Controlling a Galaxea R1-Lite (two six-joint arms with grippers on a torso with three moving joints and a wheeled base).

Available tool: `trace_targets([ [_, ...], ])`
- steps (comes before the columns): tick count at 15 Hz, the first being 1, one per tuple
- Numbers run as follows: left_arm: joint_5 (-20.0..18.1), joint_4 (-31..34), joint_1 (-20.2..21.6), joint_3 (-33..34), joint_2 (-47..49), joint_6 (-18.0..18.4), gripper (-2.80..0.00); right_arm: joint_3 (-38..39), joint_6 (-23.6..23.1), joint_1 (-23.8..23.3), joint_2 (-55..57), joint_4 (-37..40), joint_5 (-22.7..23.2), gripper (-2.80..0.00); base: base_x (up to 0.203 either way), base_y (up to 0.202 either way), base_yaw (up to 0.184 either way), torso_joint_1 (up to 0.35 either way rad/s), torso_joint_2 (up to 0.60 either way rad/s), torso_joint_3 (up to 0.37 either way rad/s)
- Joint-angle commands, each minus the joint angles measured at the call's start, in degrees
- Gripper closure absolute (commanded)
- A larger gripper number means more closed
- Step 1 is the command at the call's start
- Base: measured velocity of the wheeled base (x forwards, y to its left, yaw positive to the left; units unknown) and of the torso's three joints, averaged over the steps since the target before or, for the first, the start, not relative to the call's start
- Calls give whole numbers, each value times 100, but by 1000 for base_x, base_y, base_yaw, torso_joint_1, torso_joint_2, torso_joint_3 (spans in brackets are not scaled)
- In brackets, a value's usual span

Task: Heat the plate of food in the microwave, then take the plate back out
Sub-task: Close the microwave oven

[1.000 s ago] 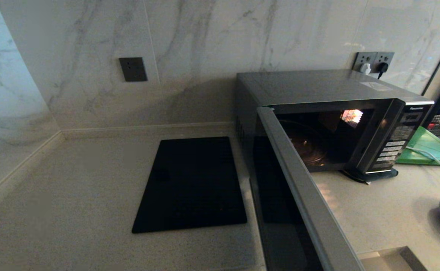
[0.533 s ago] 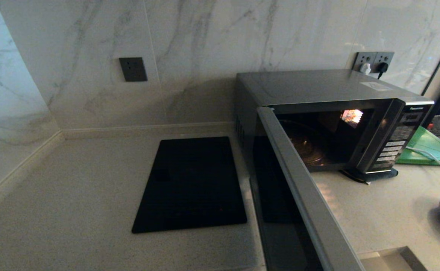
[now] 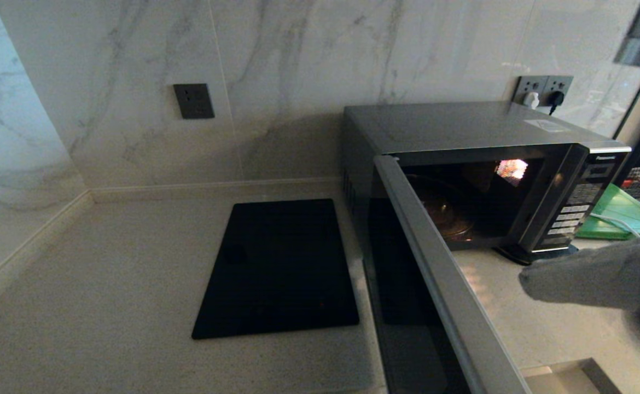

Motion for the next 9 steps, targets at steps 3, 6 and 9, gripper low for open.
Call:
trace_targets([
  [3, 2, -3, 2, 0, 9, -4, 0, -20, -1, 109, 627, -85, -23, 0, 0, 0, 0, 0, 0, 0],
  [6, 2, -3, 2, 0, 4, -4, 0, -17, -1, 109, 732, -122, -23, 0, 0, 0, 0, 0, 0, 0],
  [9, 2, -3, 2, 0, 9, -4, 0, -12, -6, 109, 807, -113, -19, 0, 0, 0, 0, 0, 0, 0],
])
